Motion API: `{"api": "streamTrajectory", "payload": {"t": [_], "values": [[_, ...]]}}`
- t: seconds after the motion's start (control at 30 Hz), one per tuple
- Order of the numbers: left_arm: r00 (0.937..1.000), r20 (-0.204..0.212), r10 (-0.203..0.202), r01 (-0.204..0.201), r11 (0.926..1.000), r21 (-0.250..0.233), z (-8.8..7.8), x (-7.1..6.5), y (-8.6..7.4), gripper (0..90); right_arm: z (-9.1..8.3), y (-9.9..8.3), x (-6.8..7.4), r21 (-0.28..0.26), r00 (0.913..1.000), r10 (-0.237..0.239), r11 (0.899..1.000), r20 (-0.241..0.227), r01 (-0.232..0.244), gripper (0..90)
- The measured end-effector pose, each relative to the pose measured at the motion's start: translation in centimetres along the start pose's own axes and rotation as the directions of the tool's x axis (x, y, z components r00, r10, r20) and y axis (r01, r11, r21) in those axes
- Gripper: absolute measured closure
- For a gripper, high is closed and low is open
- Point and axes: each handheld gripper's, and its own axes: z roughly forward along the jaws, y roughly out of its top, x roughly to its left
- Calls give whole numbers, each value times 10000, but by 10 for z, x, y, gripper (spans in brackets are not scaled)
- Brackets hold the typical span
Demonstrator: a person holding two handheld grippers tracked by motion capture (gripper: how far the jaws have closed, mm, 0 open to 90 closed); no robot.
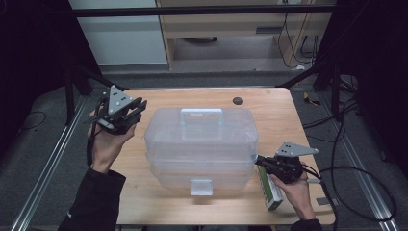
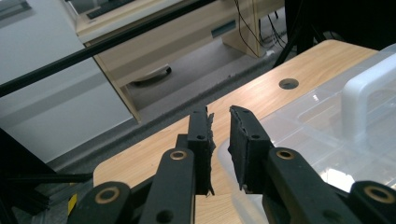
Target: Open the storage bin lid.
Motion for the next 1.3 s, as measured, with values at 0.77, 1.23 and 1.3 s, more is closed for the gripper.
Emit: {"api": "streamTrajectory", "payload": {"t": [0.77, 1.23, 1.3], "values": [[9962, 132, -865, 858, 9952, 467, -31, -43, -99, 894, 0, -1, 0, -70, 10000, 21, 10000, 37, -20, 900], [9921, 1018, -740, 670, 9953, 700, -20, -71, -119, 894, 0, -1, 1, -113, 9999, 52, 9999, 104, -51, 900], [9910, 1207, -578, 490, 9960, 740, -17, -74, -119, 894, 0, -1, 1, -122, 9999, 44, 9999, 100, -43, 900]]}}
